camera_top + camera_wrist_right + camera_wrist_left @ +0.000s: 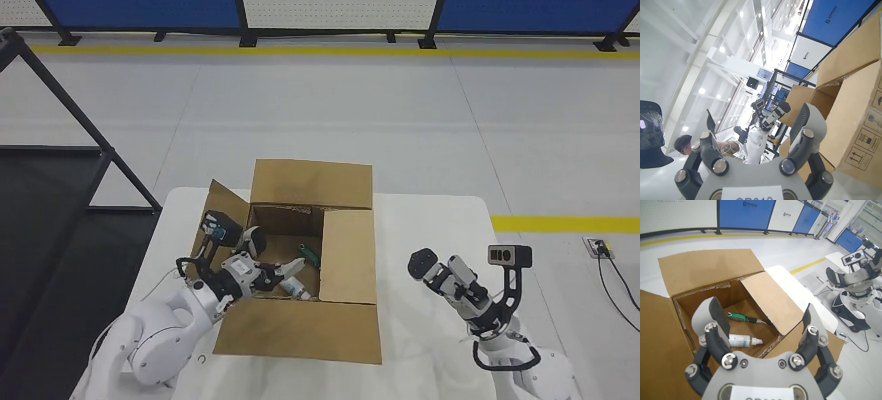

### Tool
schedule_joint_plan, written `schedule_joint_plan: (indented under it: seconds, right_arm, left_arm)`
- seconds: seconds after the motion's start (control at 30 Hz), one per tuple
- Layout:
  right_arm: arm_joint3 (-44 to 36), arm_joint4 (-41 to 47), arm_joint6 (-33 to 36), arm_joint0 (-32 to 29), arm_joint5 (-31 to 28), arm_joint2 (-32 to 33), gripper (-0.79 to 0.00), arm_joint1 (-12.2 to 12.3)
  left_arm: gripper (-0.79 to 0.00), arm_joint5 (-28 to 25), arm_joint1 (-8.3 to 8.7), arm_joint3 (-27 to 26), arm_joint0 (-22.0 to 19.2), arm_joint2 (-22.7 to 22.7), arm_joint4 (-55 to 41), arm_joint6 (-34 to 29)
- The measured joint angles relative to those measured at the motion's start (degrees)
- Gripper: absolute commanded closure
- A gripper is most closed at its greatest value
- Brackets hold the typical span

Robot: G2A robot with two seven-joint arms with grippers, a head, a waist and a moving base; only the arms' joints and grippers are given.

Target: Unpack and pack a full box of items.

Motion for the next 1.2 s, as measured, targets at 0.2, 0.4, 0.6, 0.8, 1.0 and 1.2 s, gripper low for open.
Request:
schedule_joint_plan:
  seconds: [0.2, 0.4, 0.6, 0.8, 1.0, 1.2]
  right_arm:
    - [0.2, 1.7, 1.9, -2.2, -2.1, 1.7, -0.785, 0.7]
    - [0.7, 3.9, 2.3, -5.2, -3.3, 4.4, -0.785, 1.3]
    - [0.7, 5.5, 2.9, -6.7, -3.7, 5.8, -0.785, 1.9]
    - [1.0, 5.6, 3.2, -6.3, -3.2, 5.5, -0.785, 2.3]
    - [1.5, 5.3, 3.4, -5.3, -2.7, 4.5, -0.785, 2.7]
    - [1.3, 5.2, 3.4, -4.7, -2.7, 4.0, -0.785, 3.1]
  left_arm:
    - [-0.785, 4.8, -1.48, 9.5, -7.8, 6.2, -10.2, -6.0]
    - [-0.785, 5.9, -3.67, 20.2, -16.1, 14.2, -16.7, -9.0]
    - [-0.785, 5.8, -5.48, 27.5, -21.7, 19.2, -21.2, -11.0]
    - [-0.785, 3.8, -6.59, 30.1, -24.0, 21.0, -24.5, -10.4]
    - [-0.785, 2.1, -6.77, 30.2, -24.8, 20.3, -26.4, -11.2]
    - [-0.785, 1.0, -6.58, 27.5, -24.3, 18.6, -28.0, -11.3]
